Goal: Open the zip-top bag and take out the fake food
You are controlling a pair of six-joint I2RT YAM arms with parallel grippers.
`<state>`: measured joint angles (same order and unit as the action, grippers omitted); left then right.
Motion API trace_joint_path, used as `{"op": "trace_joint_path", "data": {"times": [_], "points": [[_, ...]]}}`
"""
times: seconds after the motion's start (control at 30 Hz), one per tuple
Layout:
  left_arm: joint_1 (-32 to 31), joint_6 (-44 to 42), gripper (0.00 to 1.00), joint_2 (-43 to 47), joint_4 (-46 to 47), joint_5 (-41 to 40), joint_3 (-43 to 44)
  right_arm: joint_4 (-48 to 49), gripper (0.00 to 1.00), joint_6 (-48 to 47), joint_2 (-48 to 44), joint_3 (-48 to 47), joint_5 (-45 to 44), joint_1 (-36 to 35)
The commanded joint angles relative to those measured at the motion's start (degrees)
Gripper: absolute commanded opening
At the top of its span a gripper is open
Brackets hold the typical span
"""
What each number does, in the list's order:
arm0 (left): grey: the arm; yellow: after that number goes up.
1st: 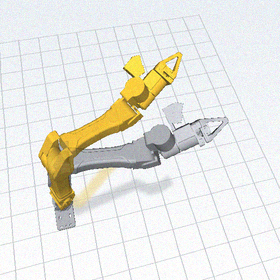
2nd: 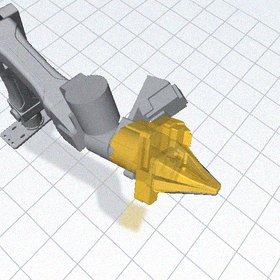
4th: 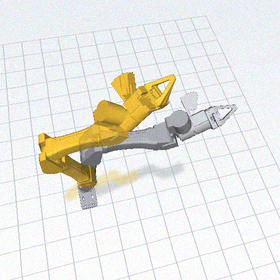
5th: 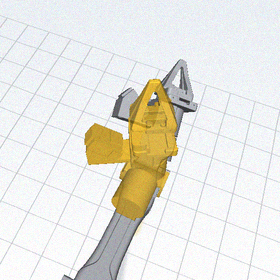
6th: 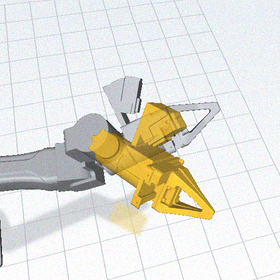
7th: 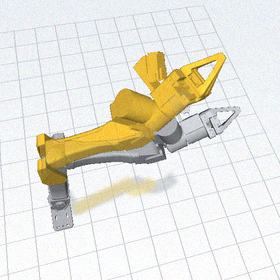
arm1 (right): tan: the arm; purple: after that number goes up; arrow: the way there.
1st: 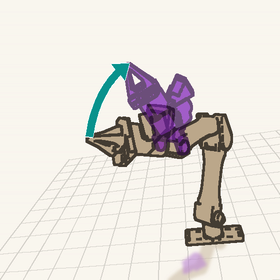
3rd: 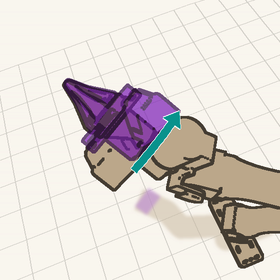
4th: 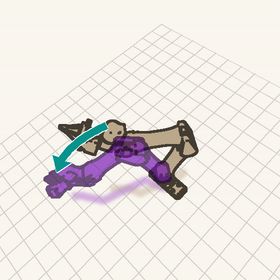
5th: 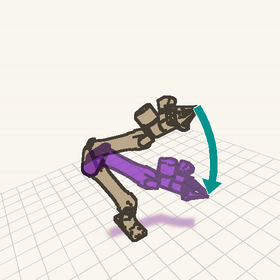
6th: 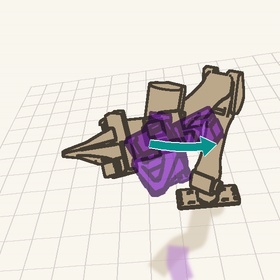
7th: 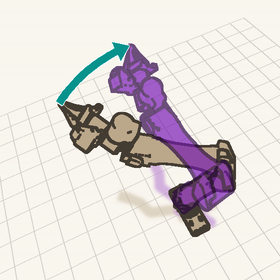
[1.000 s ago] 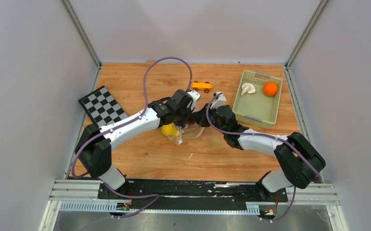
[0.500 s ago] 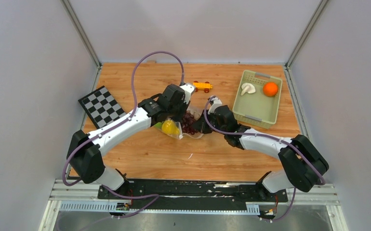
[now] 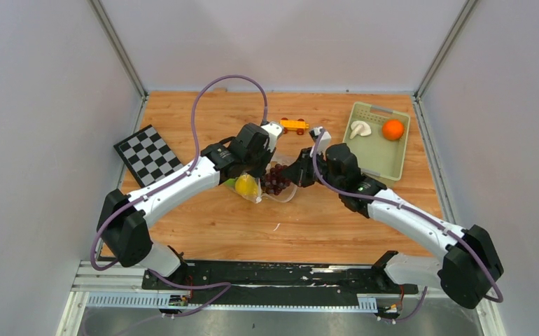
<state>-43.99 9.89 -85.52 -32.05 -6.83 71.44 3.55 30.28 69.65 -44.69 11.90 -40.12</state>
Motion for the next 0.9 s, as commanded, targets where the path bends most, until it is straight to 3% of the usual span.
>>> {"op": "trace_joint_path", "data": {"times": [0.0, 0.33, 0.53, 0.7, 0.87], "points": [[0.21, -0.39, 0.0, 0.6, 0.6, -1.14, 0.97, -5.97, 0.0, -3.2, -5.67, -4.44, 0.71, -0.32], [0.57, -0.4, 0.0, 0.96, 0.3, -1.5, 1.07, -25.46, 0.0, -7.8, -14.45, -15.1, -9.24, 1.92], [0.66, -0.14, 0.0, 1.14, 0.32, -0.7, 1.08, -35.83, 0.0, -11.44, -16.2, -22.7, -17.82, 7.65], [0.61, -0.13, 0.0, 1.23, 0.19, -0.46, 1.08, -35.23, 0.0, -11.73, -14.62, -24.61, -13.66, 21.56], [0.66, -0.13, 0.0, 1.47, 0.16, -0.33, 0.98, -27.89, 0.0, -12.45, -10.61, -22.37, -15.35, 30.2]]}}
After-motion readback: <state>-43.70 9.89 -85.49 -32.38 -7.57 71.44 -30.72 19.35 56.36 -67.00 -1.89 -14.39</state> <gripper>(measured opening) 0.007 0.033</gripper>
